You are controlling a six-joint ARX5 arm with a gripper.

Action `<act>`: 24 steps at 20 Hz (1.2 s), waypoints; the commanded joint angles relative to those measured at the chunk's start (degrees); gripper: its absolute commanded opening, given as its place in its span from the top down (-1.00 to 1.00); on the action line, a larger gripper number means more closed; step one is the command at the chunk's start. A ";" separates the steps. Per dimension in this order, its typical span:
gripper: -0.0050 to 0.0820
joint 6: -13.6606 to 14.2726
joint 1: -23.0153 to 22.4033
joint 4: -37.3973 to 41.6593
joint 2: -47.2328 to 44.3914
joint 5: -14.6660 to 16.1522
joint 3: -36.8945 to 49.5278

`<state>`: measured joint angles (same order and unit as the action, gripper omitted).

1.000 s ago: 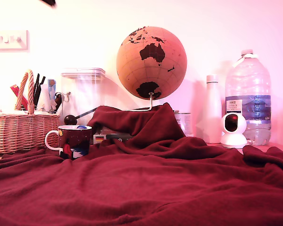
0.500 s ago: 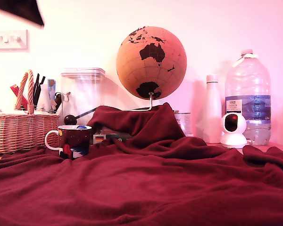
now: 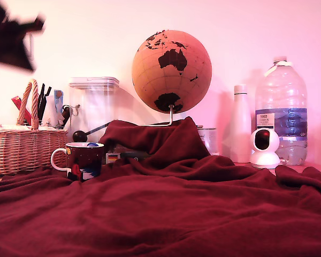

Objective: Pick up the coffee capsules on the table and drop them inside the coffee cup

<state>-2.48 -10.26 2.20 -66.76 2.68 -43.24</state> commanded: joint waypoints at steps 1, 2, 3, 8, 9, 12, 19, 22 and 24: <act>0.94 -0.20 1.07 2.27 1.11 0.11 3.08; 0.94 -0.20 1.68 2.95 1.53 0.46 4.48; 0.94 -0.35 2.36 3.82 2.32 0.74 6.36; 0.94 -2.12 4.00 5.79 8.59 1.36 15.63; 0.94 -2.12 4.00 6.08 10.16 1.38 17.49; 0.94 -3.32 4.00 7.28 15.72 1.29 22.88; 0.94 -5.14 4.33 7.19 27.19 0.68 32.30; 0.94 -5.14 5.05 6.12 30.80 0.72 34.56; 0.94 -5.25 5.14 5.33 33.20 0.74 36.33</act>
<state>-7.38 -5.45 7.51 -34.33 3.38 -8.60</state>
